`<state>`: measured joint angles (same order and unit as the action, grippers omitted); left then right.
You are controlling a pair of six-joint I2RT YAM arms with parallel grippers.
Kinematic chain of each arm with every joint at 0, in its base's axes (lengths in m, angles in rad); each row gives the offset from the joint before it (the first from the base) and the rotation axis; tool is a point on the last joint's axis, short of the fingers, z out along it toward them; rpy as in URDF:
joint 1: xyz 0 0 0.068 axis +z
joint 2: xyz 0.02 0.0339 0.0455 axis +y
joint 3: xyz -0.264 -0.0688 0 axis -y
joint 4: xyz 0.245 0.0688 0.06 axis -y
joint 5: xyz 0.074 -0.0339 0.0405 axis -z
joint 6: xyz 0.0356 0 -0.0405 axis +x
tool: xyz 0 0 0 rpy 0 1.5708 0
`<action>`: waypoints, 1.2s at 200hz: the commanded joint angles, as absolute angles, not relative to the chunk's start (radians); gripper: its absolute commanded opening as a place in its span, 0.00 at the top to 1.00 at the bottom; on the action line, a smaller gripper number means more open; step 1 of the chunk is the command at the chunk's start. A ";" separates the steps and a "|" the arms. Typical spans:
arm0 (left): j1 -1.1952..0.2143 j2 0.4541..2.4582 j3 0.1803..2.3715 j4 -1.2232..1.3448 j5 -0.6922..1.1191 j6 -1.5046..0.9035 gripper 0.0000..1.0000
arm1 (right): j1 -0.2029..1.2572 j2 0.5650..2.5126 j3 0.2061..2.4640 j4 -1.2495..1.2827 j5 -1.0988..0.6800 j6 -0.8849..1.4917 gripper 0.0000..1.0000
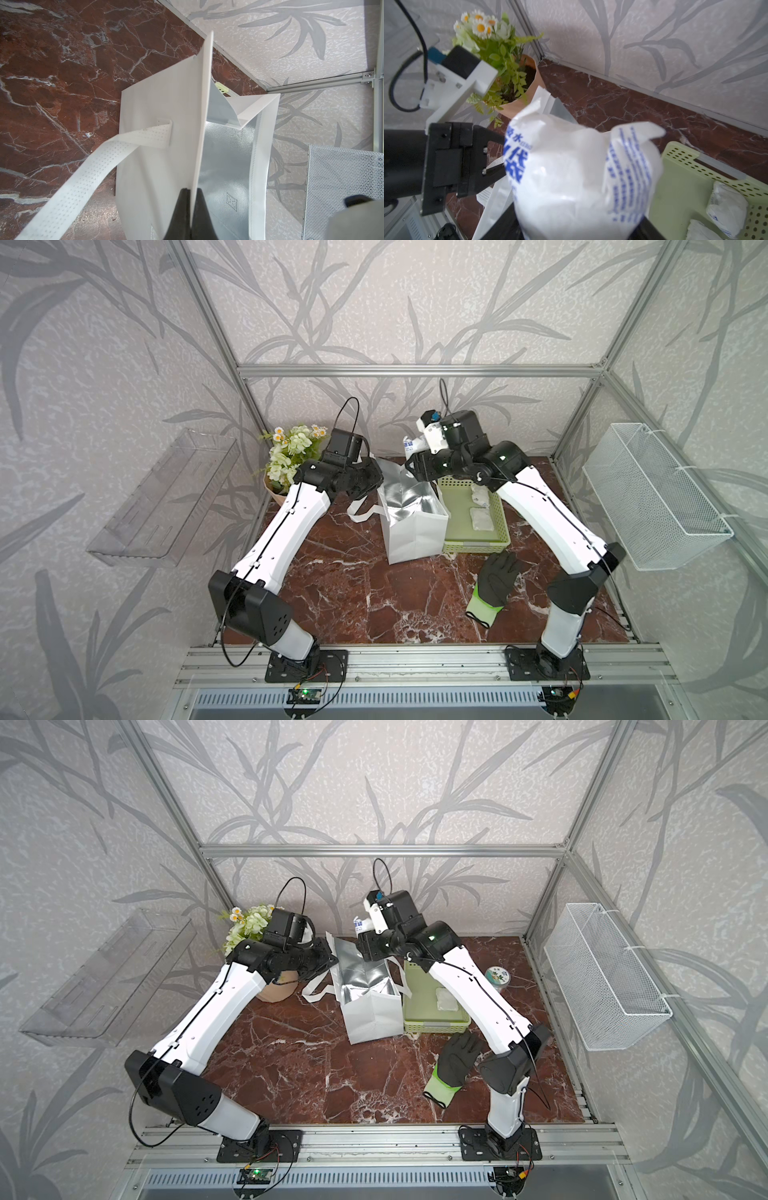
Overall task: Place the ice pack in the delivery bag
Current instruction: Place the ice pack in the delivery bag, then pick up the ice pack from the bin.
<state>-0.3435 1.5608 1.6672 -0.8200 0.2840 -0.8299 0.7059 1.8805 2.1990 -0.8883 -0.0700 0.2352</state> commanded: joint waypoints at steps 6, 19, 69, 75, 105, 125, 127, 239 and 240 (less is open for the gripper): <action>-0.339 1.572 1.692 -0.802 0.290 -0.811 1.00 | 0.719 1.949 2.254 -0.992 -0.061 0.201 0.37; -0.339 1.574 1.694 -0.803 0.291 -0.809 1.00 | 0.719 1.977 2.311 -1.040 -0.061 0.197 0.21; -0.338 1.580 1.692 -0.805 0.284 -0.802 1.00 | 0.711 2.025 2.587 -1.220 0.073 0.126 0.01; -0.337 1.583 1.693 -0.805 0.284 -0.802 1.00 | 0.703 2.021 2.600 -1.235 0.098 0.125 0.01; -0.336 1.582 1.694 -0.807 0.277 -0.796 1.00 | 0.617 1.983 2.552 -1.284 0.157 0.132 0.01; -0.334 1.581 1.694 -0.811 0.272 -0.792 1.00 | 0.548 1.932 2.402 -1.274 0.206 0.153 0.01; -0.334 1.581 1.694 -0.811 0.272 -0.792 1.00 | 0.543 1.927 2.384 -1.271 0.209 0.156 0.01; -0.328 1.578 1.689 -0.809 0.275 -0.785 1.00 | 0.332 1.925 1.586 -0.861 0.198 0.375 0.02; -0.328 1.578 1.689 -0.809 0.276 -0.785 1.00 | 0.332 1.930 1.586 -0.859 0.199 0.376 0.02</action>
<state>-0.3340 1.5692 1.6672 -0.8146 0.2798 -0.8036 0.3408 1.8534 1.5902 -0.9291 0.1844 0.3088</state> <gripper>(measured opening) 0.045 0.981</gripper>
